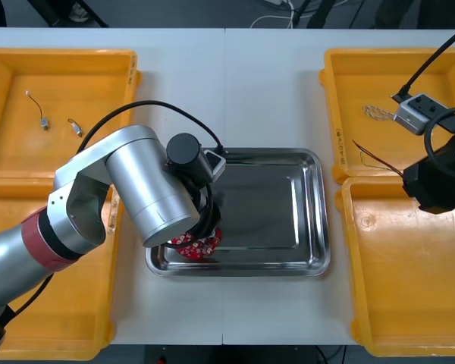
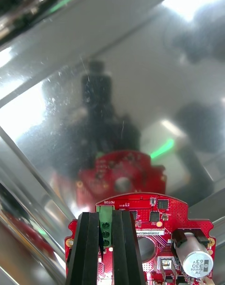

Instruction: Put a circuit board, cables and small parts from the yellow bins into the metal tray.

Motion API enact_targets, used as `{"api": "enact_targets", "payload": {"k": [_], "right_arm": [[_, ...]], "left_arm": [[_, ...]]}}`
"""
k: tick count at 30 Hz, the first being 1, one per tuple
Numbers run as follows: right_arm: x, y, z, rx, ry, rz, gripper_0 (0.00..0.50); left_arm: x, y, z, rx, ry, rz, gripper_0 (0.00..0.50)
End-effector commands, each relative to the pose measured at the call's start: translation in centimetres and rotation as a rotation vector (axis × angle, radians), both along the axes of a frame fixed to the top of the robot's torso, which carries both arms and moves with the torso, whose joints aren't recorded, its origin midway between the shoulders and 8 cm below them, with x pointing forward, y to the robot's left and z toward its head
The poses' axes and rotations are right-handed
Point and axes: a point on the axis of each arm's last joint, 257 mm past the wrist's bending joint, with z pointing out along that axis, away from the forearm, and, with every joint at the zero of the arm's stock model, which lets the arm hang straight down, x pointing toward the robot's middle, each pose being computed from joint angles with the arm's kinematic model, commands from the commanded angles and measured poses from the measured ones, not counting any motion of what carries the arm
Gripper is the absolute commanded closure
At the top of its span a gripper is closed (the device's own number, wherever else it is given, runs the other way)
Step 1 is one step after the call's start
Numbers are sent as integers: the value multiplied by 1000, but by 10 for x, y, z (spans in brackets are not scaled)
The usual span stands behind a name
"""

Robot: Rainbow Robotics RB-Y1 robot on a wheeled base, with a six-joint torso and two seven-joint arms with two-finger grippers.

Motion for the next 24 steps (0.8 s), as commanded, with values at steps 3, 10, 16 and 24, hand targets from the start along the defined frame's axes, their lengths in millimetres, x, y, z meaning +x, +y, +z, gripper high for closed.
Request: {"api": "enact_targets", "payload": {"k": [3, 10, 16, 24], "right_arm": [[5, -5, 12, -63, -36, 72, 500], [3, -2, 7, -69, -26, 90, 500], [3, 3, 3, -74, -25, 114, 500], [5, 11, 3, -83, -30, 141, 500]], "left_arm": [[7, -17, 14, -54, -35, 53, 500], [8, -10, 6, -29, -29, 62, 500], [12, -3, -1, -15, -32, 74, 500], [16, 0, -6, -20, -34, 78, 500]]}}
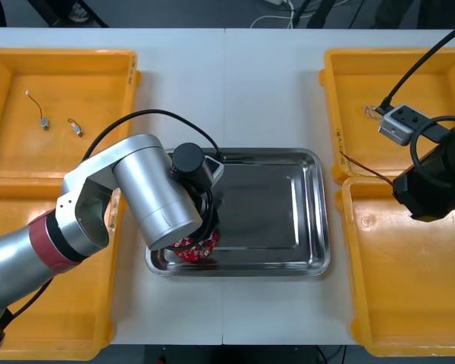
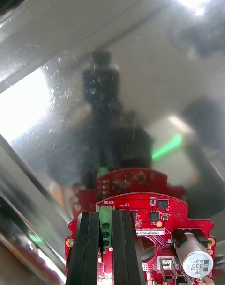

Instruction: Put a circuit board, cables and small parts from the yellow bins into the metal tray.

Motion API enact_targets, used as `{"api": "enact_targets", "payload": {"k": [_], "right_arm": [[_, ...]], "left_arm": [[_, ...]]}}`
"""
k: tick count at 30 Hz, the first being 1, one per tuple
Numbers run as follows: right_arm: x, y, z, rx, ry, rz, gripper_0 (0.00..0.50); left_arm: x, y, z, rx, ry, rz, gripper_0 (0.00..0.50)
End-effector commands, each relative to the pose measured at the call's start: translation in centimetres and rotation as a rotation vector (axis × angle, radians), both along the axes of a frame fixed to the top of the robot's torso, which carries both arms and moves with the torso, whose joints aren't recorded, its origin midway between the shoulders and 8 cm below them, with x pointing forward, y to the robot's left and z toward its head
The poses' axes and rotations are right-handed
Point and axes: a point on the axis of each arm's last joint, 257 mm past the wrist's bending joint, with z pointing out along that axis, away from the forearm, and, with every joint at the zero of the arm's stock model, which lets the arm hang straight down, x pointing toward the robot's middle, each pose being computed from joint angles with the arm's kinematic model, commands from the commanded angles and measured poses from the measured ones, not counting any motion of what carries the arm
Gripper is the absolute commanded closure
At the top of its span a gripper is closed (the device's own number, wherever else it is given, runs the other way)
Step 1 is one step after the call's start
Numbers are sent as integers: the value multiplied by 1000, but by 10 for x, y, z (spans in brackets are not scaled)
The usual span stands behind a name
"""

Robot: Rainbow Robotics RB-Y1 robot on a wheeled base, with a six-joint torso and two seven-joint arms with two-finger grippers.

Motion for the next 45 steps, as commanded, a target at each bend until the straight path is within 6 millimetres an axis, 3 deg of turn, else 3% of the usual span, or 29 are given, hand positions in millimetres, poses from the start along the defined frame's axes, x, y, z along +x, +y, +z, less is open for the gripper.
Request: {"api": "enact_targets", "payload": {"k": [1, 16, 18, 19, 20, 21, 22, 23, 34, 39, 45], "right_arm": [[9, 2, 14, -48, -49, 59, 500], [10, 4, 13, -49, -52, 65, 500], [10, 4, 13, -49, -52, 65, 500], [10, 4, 13, -49, -52, 65, 500], [9, 5, 13, -49, -51, 66, 500], [10, 4, 13, -49, -52, 65, 500], [10, 4, 13, -50, -52, 65, 500], [10, 4, 13, -50, -52, 65, 500], [8, 5, 11, -53, -45, 71, 500], [8, 11, 8, -51, -45, 87, 500], [10, 27, 1, -57, -52, 141, 500]], "left_arm": [[9, -7, 11, -45, -37, 64, 499], [6, 1, 0, -26, -37, 64, 491], [6, 1, -1, -25, -37, 64, 372], [6, 1, -1, -25, -38, 64, 260], [7, 3, -1, -23, -41, 65, 181], [7, 3, -1, -23, -41, 66, 139], [7, 3, -1, -24, -42, 66, 41], [7, 3, -1, -24, -42, 66, 12], [10, 7, 8, -24, -60, 66, 0], [7, 15, 31, -38, -44, 81, 0], [-3, 30, 73, -56, -23, 108, 0]]}}
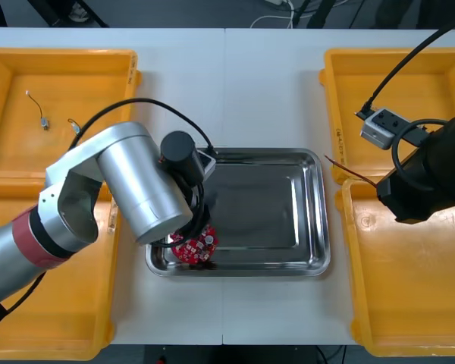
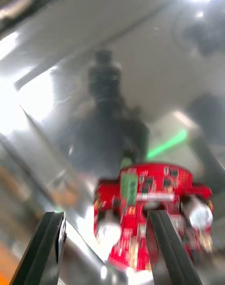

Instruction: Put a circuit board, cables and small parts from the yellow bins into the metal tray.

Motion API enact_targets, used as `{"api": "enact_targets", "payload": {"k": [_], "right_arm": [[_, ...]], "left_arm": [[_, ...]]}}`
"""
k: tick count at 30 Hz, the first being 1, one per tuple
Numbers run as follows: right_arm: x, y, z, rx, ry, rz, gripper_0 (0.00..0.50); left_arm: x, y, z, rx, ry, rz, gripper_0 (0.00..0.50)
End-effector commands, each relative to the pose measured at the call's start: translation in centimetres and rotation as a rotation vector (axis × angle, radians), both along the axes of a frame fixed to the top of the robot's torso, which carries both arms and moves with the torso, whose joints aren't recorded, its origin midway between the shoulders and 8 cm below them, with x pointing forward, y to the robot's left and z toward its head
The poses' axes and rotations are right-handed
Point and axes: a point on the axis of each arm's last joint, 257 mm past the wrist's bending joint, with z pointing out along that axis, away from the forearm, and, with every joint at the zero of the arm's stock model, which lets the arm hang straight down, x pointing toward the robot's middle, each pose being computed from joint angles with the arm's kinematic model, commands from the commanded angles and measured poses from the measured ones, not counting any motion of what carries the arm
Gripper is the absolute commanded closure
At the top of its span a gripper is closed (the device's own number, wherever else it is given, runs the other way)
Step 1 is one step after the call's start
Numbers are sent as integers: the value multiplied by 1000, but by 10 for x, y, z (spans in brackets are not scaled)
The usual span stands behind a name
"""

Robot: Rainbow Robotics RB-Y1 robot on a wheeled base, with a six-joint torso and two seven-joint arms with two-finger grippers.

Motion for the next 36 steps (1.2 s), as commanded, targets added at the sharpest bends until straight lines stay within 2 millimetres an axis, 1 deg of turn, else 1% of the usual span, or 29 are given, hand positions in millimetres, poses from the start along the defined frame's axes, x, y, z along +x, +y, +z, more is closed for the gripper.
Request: {"api": "enact_targets", "payload": {"k": [1, 3, 4, 6, 7, 9, 10, 12, 13, 15, 16, 18, 19, 22, 24, 25, 27, 32, 36], "right_arm": [[9, 7, 7, -61, -52, 85, 500], [10, 16, 1, -80, -56, 115, 500], [10, 19, 0, -83, -56, 125, 500], [10, 29, -5, -93, -59, 159, 500], [10, 32, -6, -95, -60, 167, 500], [9, 46, -10, -88, -65, 204, 500], [8, 49, -12, -87, -62, 212, 500], [6, 64, -17, -83, -63, 246, 500], [6, 67, -17, -85, -65, 253, 500], [6, 81, -21, -88, -66, 285, 500], [6, 84, -22, -90, -67, 292, 500], [6, 95, -26, -101, -76, 318, 500], [6, 97, -28, -105, -78, 324, 500], [8, 109, -34, -125, -102, 354, 500], [8, 118, -39, -135, -122, 381, 500], [8, 120, -41, -137, -127, 387, 500], [9, 126, -48, -146, -144, 411, 500], [6, 132, -66, -170, -146, 462, 500], [6, 126, -80, -245, -151, 553, 500]], "left_arm": [[5, 15, 51, -71, -38, 89, 0], [2, 22, 65, -77, -32, 96, 0], [2, 24, 69, -78, -30, 97, 0], [1, 36, 83, -76, -20, 92, 0], [1, 40, 86, -75, -17, 91, 0], [8, 43, 105, -109, -35, 76, 0], [10, 44, 109, -118, -40, 76, 0], [18, 50, 124, -141, -65, 71, 0], [19, 53, 127, -144, -71, 70, 0], [26, 63, 137, -151, -93, 75, 0], [28, 66, 139, -152, -95, 77, 0], [35, 79, 144, -155, -97, 95, 0], [36, 84, 144, -154, -95, 104, 0], [46, 103, 150, -146, -98, 122, 0], [54, 119, 155, -147, -101, 143, 0], [55, 123, 156, -149, -99, 147, 0], [63, 139, 161, -150, -104, 166, 0], [78, 170, 168, -112, -117, 207, 0], [90, 198, 176, -83, -131, 254, 0]]}}
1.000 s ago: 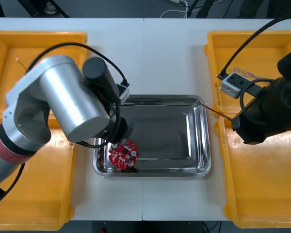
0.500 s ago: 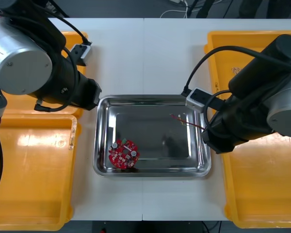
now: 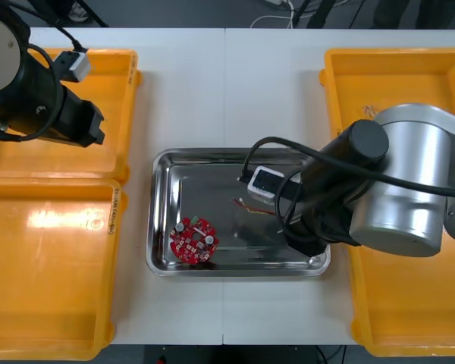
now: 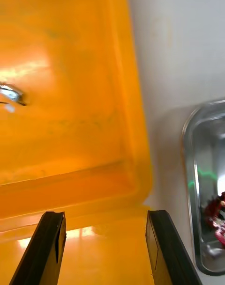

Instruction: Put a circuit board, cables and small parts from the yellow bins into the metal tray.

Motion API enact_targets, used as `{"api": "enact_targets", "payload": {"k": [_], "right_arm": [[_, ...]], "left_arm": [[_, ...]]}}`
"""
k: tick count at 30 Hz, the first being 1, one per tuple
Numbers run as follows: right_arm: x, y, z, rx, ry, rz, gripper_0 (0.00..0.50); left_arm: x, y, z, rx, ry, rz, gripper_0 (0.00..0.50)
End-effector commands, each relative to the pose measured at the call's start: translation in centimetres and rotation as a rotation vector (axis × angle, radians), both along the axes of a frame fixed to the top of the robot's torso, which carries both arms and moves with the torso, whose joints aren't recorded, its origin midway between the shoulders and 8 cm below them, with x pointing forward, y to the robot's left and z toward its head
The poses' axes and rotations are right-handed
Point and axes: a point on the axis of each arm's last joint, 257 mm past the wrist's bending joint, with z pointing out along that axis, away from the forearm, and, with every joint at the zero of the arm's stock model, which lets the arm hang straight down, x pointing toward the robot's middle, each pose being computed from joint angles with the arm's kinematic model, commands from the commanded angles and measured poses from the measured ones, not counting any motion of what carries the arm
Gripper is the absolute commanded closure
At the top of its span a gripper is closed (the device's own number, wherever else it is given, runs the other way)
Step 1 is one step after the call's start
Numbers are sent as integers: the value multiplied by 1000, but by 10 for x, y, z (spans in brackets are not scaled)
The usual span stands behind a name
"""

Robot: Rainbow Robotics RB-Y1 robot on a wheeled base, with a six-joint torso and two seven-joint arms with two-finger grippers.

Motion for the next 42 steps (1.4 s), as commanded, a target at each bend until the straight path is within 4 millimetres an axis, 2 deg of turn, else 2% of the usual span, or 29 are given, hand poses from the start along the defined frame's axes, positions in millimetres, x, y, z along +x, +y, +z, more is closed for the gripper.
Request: {"api": "enact_targets", "payload": {"k": [1, 7, 15, 21, 27, 35, 37, 38, 39, 40, 42], "right_arm": [[3, 6, -4, -83, -41, 151, 500], [3, -1, -19, -146, -11, 228, 500], [4, 3, -39, -163, 24, 241, 500], [6, 12, -51, -156, 40, 233, 500], [9, 17, -68, -185, -4, 258, 500], [8, 17, -70, -189, -4, 267, 500], [9, 16, -70, -190, -6, 267, 440], [9, 16, -70, -191, -7, 268, 355], [9, 16, -70, -191, -9, 267, 217], [10, 16, -69, -193, -10, 269, 173], [12, 15, -69, -196, -19, 266, 44]], "left_arm": [[22, 40, 45, 111, -82, -28, 0], [36, 77, 51, 149, -57, 36, 0], [47, 117, 39, 176, 21, 81, 0], [62, 130, 38, 157, 3, 114, 0], [85, 146, 41, 161, -67, 152, 0], [103, 161, 33, 166, -117, 178, 0], [108, 163, 34, 163, -133, 182, 0], [110, 165, 31, 161, -137, 184, 0], [112, 168, 31, 158, -147, 191, 0], [114, 169, 32, 156, -156, 192, 0], [120, 173, 28, 155, -170, 198, 0]]}}
